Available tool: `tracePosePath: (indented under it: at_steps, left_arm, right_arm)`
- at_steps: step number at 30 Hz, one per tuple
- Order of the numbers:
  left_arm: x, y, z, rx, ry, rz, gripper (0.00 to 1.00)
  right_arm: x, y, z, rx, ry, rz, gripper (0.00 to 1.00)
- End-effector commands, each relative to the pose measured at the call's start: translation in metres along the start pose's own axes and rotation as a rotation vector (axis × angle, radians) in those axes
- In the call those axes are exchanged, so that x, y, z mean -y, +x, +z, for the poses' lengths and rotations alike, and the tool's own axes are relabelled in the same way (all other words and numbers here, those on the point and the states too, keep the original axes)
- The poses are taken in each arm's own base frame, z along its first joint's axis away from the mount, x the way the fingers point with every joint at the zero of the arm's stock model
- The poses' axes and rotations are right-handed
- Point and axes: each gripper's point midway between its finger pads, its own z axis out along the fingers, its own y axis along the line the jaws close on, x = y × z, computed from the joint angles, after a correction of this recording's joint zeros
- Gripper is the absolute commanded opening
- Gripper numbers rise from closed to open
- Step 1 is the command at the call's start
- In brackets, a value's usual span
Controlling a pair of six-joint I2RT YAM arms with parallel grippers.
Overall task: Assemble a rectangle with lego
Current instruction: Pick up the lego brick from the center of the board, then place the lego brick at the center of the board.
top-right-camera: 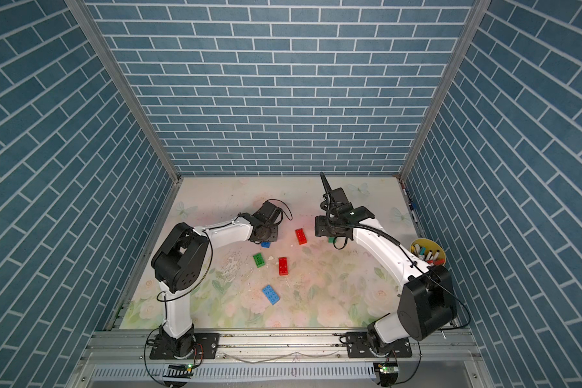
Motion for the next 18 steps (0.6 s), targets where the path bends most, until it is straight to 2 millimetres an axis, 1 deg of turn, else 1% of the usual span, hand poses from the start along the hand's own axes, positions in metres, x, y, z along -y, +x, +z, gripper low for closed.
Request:
tracePosePath:
  at_steps: [1,4,7,10,14,18]
  left_arm:
    - [0.039,-0.011,-0.04,0.056,0.074,-0.041,0.24]
    - [0.07,-0.007,-0.056,0.072,0.138,-0.061,0.23]
    - [0.098,0.007,-0.065,0.063,0.194,-0.078,0.24]
    - [0.119,0.023,-0.068,0.044,0.238,-0.102,0.24]
    - [0.138,0.05,-0.059,-0.004,0.258,-0.103,0.24]
    - [0.143,0.073,-0.042,-0.055,0.26,-0.116,0.24]
  right_arm:
    - [0.011,-0.004,-0.008,0.052,0.043,0.043,0.64]
    - [0.019,-0.003,-0.013,0.082,0.069,0.072,0.64]
    - [0.027,-0.003,-0.021,0.111,0.093,0.092,0.64]
    - [0.035,-0.002,-0.029,0.139,0.115,0.113,0.64]
    - [0.041,0.001,-0.036,0.161,0.124,0.13,0.64]
    - [0.044,0.005,-0.039,0.164,0.123,0.135,0.64]
